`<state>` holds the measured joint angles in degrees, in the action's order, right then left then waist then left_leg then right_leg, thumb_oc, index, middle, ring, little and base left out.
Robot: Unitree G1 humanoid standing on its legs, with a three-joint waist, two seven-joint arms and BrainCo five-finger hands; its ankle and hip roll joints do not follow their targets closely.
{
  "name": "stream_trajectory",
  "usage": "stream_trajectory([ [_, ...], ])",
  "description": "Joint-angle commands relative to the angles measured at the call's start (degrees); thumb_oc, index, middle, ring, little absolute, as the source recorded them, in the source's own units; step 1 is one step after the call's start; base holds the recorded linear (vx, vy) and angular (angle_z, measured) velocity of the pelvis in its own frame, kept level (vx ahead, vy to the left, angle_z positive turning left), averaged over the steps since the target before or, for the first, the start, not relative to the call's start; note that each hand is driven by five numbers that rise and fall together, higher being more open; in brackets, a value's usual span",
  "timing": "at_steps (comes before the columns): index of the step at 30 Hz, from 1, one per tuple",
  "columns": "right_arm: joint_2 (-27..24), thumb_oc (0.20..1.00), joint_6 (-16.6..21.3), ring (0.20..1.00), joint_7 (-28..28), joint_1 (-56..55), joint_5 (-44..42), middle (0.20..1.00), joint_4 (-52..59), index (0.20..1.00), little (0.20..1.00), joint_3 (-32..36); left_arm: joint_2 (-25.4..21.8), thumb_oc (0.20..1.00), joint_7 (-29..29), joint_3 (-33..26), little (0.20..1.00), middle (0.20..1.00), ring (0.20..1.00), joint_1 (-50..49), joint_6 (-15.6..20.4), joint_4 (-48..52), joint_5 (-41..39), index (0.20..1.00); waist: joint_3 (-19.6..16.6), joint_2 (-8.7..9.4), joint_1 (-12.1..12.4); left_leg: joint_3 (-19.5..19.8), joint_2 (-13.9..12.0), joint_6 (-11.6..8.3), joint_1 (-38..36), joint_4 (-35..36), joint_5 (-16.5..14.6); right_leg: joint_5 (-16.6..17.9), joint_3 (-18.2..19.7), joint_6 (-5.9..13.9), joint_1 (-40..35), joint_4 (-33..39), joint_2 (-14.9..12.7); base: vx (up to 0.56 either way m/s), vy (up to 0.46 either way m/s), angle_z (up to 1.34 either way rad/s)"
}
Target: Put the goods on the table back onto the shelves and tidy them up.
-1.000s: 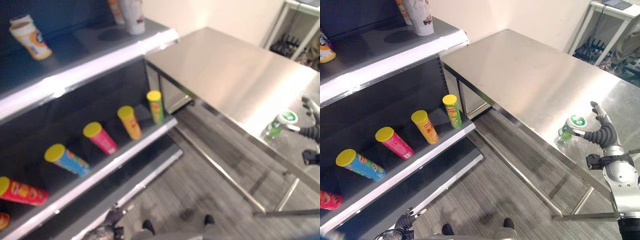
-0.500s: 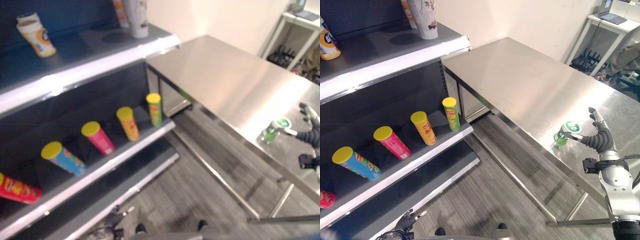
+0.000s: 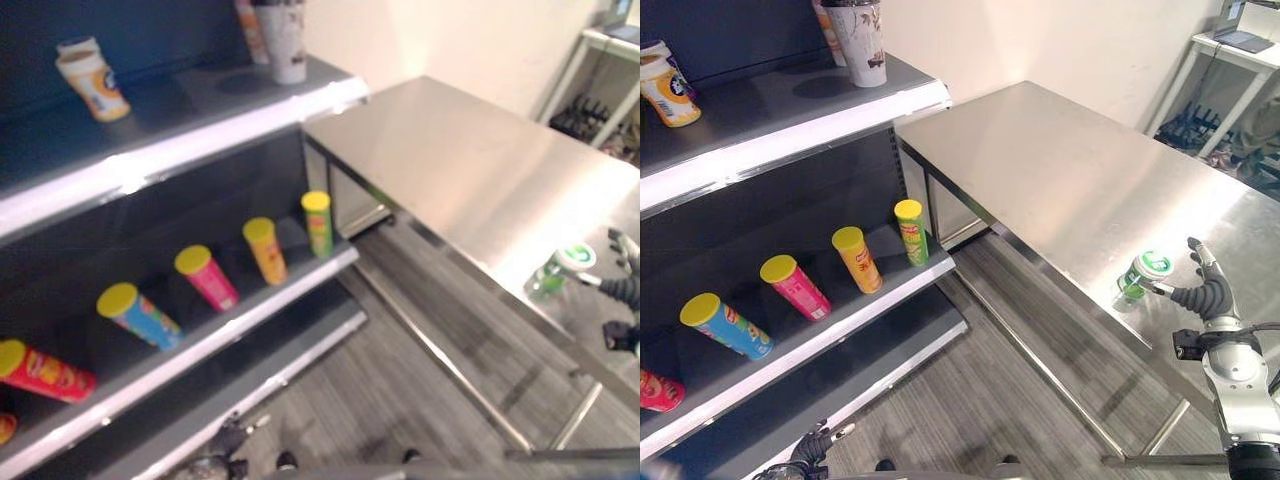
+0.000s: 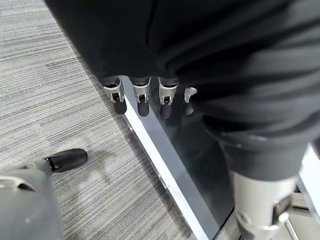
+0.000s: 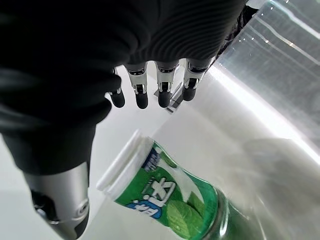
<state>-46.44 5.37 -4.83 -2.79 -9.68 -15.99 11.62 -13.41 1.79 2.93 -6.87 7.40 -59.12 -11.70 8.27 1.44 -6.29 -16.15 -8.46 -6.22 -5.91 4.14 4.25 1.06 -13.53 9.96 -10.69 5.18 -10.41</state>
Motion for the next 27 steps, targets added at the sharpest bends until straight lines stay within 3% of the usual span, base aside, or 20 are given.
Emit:
stream_trajectory([
  [1, -1.9, 1.0, 2.1, 1.0, -1.9, 6.0, -1.8, 1.0, -2.3, 1.0, 1.0, -0.5, -2.8, 1.0, -0.4, 2.3, 1.0, 1.0, 1.0, 3.1, 1.2, -1.3, 1.7, 1.0, 0.1, 0.6, 1.9, -2.3, -4.0, -3.63, -2.1, -4.6, -4.4, -5.5, -1.8, -1.67, 1.6, -1.8, 2.0, 0.02, -0.044, 0.01],
  [22, -2.1, 1.0, 1.6, 1.0, -2.4, 9.8, -2.8, 1.0, -8.5, 1.0, 1.0, -3.3, -3.1, 1.0, -0.4, 2.7, 1.0, 1.0, 1.0, 1.8, 0.9, -0.8, 0.7, 1.0, 0.9, -0.12, 3.5, -0.7, -6.3, -5.67, -2.5, -4.7, -0.3, -7.1, -5.1, -3.4, -0.9, -1.3, 4.5, 0.01, -0.032, 0.07],
  [23, -2.3, 0.2, 1.3, 0.2, -2.2, 10.8, -3.1, 0.2, -10.5, 0.2, 0.2, -4.2, -3.1, 1.0, -0.3, 2.9, 1.0, 1.0, 1.0, 1.7, 1.0, -0.9, 0.6, 1.0, 0.9, -0.14, 3.7, -0.6, -6.4, -5.75, -2.5, -4.7, -0.1, -7.2, -5.2, -3.5, -1.0, -1.3, 4.7, 0.0, 0.0, 0.0],
  [27, -3.1, 0.2, 0.6, 0.2, -0.8, 13.0, -4.0, 0.2, -13.9, 0.2, 0.2, -6.6, -3.2, 1.0, -0.5, 3.2, 1.0, 1.0, 1.0, 1.8, 1.0, -1.2, 0.2, 1.0, 1.0, -0.02, 4.0, -0.5, -6.7, -6.08, -2.8, -4.5, 0.4, -7.3, -5.6, -3.72, -1.4, -1.2, 5.0, 0.0, 0.0, 0.0],
])
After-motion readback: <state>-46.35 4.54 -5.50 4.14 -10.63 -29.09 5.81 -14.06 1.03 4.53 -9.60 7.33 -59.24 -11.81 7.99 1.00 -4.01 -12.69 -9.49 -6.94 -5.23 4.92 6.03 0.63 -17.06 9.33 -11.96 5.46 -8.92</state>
